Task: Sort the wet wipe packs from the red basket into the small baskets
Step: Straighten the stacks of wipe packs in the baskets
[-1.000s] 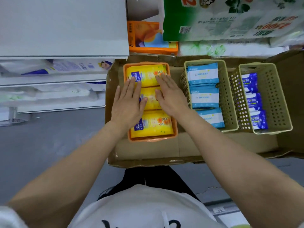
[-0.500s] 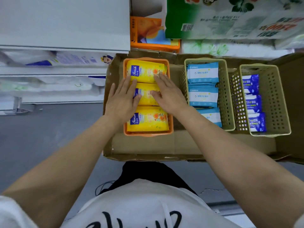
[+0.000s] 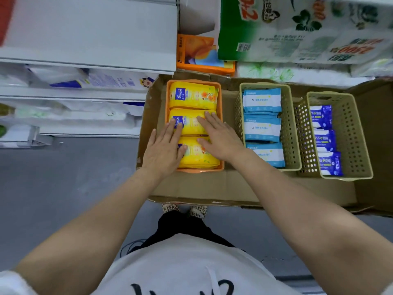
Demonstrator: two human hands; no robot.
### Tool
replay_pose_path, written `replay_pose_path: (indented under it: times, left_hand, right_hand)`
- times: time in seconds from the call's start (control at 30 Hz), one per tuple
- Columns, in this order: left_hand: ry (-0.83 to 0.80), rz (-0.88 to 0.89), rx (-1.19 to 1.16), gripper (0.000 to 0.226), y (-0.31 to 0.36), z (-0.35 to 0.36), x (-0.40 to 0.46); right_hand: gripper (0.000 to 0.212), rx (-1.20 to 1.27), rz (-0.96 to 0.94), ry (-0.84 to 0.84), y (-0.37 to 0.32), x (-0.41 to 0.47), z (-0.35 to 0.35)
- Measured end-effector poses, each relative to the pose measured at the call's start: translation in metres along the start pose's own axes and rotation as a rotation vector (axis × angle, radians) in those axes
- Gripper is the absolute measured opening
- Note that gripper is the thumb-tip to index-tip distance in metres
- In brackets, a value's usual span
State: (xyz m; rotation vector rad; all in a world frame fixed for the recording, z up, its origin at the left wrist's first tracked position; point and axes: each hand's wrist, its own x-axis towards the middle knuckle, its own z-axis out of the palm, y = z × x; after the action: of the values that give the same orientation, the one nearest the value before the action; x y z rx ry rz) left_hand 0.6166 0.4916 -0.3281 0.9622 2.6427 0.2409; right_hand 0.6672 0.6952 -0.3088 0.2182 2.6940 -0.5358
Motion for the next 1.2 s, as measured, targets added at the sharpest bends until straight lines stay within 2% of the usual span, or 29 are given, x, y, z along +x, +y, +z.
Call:
replay_pose_path:
  times: [0.2,0.3,0.4,0.47,0.6,1.2]
  left_hand:
    - [0.021,0.002,-0.008,0.064,0.0,-0.002,0.002]
    - [0.062,-0.055,-0.083,0.064,-0.003,-0.002,-0.002]
    - [0.073,-0.134,-0.186,0.065,-0.003,-0.002,-0.005]
    - [0.047,-0.161,-0.22,0.067,-0.002,-0.001,-0.005]
    - [0.002,-0.167,-0.231,0.074,0.005,0.001,-0.001]
    - [0.0,-0.21,-0.168,0.076,0.014,-0.004,0.001]
  right_hand:
    - [0.068,0.046,0.004,0.02,0.003,0.001,-0.003]
    - [0.062,0.259,0.104,0.198,0.002,-0.005,0.002]
    - [0.043,0.359,0.265,0.377,0.007,-0.013,0.006]
    - [0.038,0.437,0.339,0.378,0.011,-0.015,0.007]
    - [0.042,0.557,0.377,0.359,0.015,-0.017,0.007]
    - [0.045,0.53,0.395,0.34,0.015,-0.014,0.007]
